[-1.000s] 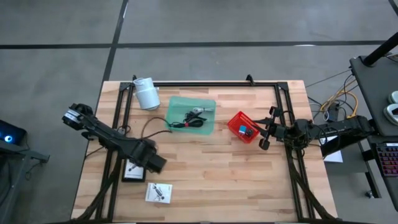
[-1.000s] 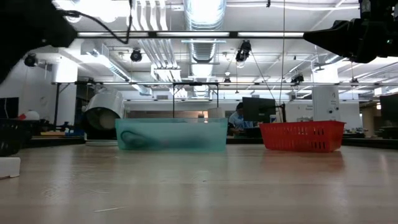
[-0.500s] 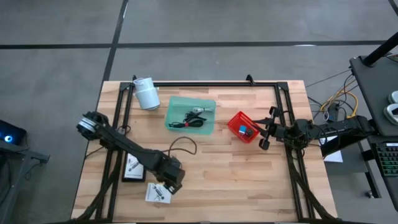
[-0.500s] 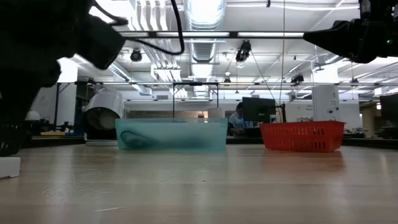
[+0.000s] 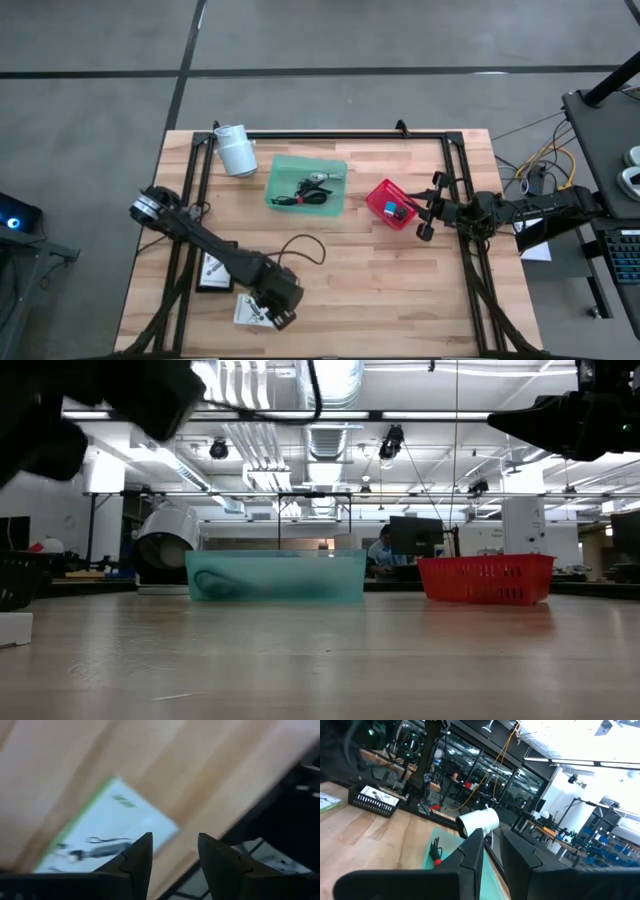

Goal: Pick and place items into bin
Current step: Put the card reader box into the black bin

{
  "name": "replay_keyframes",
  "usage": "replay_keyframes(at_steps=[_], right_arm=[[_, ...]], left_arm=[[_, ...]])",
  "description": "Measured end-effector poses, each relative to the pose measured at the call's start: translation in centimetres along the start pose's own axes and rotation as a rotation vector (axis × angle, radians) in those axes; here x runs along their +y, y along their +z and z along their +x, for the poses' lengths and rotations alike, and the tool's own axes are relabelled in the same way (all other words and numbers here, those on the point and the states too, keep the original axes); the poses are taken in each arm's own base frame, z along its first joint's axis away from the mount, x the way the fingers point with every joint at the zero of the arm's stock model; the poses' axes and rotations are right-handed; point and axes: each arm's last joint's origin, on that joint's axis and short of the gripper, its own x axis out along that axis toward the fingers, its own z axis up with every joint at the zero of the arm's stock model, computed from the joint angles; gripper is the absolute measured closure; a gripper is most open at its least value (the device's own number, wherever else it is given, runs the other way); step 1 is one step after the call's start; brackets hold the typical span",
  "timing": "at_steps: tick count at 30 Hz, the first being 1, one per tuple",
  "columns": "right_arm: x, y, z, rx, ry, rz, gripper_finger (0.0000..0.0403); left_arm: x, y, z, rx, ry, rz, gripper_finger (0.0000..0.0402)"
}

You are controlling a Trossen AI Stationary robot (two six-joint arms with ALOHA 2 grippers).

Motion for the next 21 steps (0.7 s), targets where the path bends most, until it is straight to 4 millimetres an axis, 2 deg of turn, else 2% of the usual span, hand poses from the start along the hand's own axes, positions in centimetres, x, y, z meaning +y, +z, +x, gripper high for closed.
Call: replay_keyframes(at_steps=[5,9,16,21], right_arm=[[0.0,0.0,0.0,-0.001,-0.001,0.025,0.0351],[0.0,0.0,0.0,-0.002,-0.001,0.048,0.0351],[0.0,0.0,0.0,-0.003,-0.002,0.053,0.0351],[0.0,0.0,0.0,-0.004,-0.002,0.080,0.0351]], left_arm=[[-2.6,-1.8,-1.4,-0.116,-0.052,0.069,0.0261],[-3.7,-3.6,-1.7,-0.181,-0.059,0.171,0.0261],[-4.1,-6.5,-1.0,-0.223,-0.047,0.283,0.0261],[-3.1,-8.3,0.4,-0.239,0.026,0.371,0.0261]])
